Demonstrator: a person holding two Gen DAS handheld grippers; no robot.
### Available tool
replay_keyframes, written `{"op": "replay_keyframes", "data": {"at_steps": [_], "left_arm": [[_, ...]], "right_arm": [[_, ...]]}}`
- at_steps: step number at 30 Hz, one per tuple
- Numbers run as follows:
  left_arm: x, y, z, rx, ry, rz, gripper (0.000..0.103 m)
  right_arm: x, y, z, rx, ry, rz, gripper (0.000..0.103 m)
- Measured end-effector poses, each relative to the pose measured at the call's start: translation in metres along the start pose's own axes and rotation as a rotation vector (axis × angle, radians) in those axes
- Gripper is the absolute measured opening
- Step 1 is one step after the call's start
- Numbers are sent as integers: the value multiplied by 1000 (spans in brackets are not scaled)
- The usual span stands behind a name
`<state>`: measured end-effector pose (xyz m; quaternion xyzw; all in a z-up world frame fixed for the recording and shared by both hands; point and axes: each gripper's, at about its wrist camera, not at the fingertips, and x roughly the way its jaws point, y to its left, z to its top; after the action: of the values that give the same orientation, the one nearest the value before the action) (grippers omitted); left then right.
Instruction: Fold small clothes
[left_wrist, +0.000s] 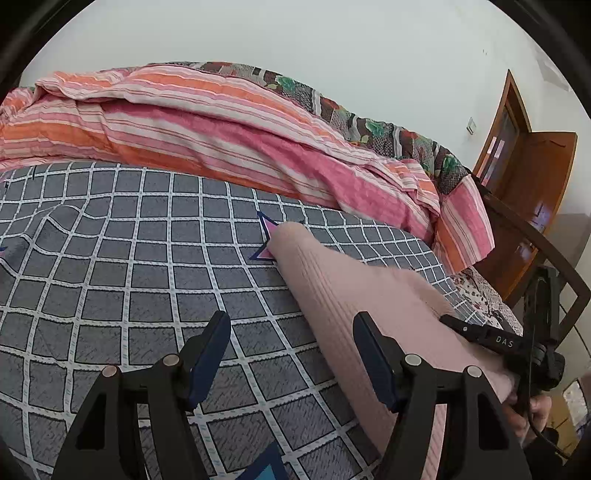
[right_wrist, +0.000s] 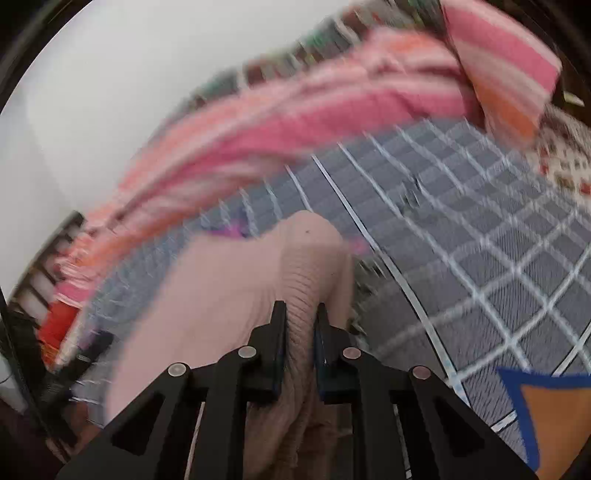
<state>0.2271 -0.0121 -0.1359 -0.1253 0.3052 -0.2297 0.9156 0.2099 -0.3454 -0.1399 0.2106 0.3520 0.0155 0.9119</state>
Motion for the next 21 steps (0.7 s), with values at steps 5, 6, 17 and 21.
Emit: {"op": "replay_keyframes", "data": {"at_steps": [5, 6, 17, 21], "left_arm": [[-2, -4, -3, 13, 8, -18, 67], [-2, -6, -4, 16, 11, -23, 67], [-21, -56, -39, 174, 74, -180, 78], [-27, -79, -62, 299, 104, -190, 79]], "right_arm": [[-35, 4, 4, 3, -27, -27, 39], [-45, 8, 0, -28, -33, -32, 39], [-87, 22, -36, -107, 0, -3, 50], [-88, 27, -40, -100, 15, 23, 50]]}}
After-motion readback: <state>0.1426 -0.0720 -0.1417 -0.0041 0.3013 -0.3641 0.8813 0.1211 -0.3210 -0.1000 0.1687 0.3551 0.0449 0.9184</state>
